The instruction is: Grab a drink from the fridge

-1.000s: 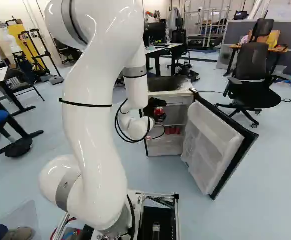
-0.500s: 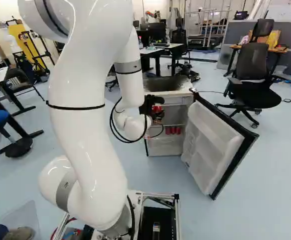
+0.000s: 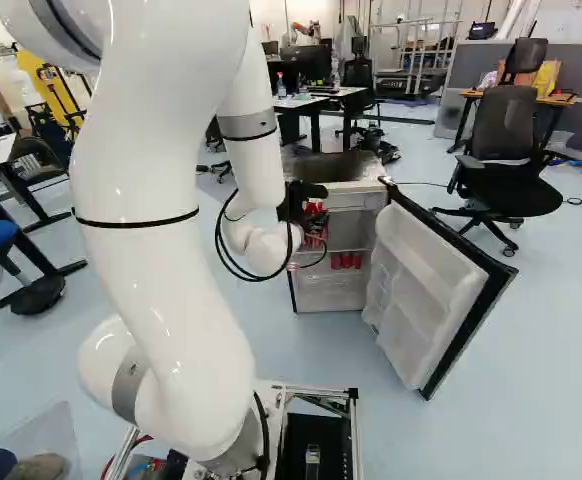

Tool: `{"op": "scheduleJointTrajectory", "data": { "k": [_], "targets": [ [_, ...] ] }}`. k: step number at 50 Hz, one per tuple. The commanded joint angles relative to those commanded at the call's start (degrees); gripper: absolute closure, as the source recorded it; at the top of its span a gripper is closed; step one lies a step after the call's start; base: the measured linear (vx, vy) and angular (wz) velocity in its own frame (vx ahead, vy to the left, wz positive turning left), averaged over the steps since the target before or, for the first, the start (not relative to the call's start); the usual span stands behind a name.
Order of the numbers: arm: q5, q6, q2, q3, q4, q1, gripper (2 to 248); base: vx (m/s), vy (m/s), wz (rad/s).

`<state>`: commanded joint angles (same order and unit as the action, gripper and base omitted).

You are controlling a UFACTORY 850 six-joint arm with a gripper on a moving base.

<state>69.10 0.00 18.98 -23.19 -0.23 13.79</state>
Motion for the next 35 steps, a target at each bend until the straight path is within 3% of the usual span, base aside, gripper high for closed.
{"op": "scheduleJointTrajectory", "data": {
  "k": [35],
  "targets": [
    [0.00,0.00,-2.33,-3.27,0.00,-0.54,151,0.000,0.000,0.000]
  ]
}}
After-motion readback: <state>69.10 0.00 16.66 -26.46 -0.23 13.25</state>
